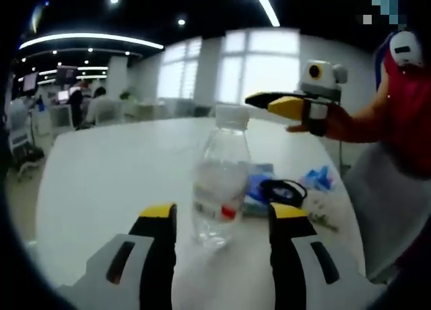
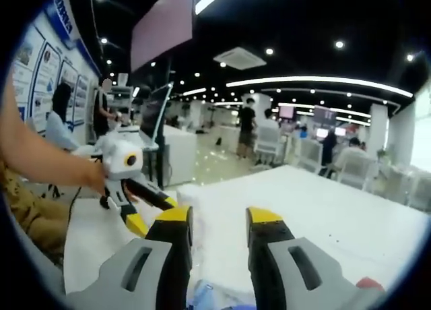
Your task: Arrange the tabletop items into an orderly group along one side of the table until the central work area is clear of visible clutter.
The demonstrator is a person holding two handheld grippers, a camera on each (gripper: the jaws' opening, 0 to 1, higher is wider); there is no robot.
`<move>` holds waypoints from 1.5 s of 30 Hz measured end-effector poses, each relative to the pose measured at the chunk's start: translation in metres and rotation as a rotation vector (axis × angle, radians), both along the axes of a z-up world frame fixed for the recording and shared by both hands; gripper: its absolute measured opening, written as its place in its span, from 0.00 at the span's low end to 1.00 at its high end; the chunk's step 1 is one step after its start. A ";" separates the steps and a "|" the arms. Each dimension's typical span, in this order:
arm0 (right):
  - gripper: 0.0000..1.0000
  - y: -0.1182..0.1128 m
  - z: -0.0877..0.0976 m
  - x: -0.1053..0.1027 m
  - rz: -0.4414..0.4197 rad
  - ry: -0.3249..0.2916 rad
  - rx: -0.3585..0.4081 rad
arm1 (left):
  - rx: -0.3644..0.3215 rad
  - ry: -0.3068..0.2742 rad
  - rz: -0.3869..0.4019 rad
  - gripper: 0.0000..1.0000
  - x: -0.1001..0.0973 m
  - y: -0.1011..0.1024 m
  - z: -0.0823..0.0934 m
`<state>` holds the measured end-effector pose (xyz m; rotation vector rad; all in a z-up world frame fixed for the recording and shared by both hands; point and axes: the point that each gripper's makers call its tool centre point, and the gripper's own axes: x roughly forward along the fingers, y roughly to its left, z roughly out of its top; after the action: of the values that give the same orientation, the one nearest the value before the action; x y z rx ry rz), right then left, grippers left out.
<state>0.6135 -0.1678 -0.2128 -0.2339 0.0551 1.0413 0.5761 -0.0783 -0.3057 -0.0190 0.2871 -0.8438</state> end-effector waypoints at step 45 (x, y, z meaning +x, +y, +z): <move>0.27 -0.227 0.035 -0.015 -0.306 -0.041 -0.052 | -0.043 -0.031 0.103 0.38 -0.091 -0.116 0.071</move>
<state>0.5980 -0.3948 -0.1773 -0.2843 0.0789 0.7309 0.4854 -0.1942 -0.2348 -0.0601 0.2366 -0.7471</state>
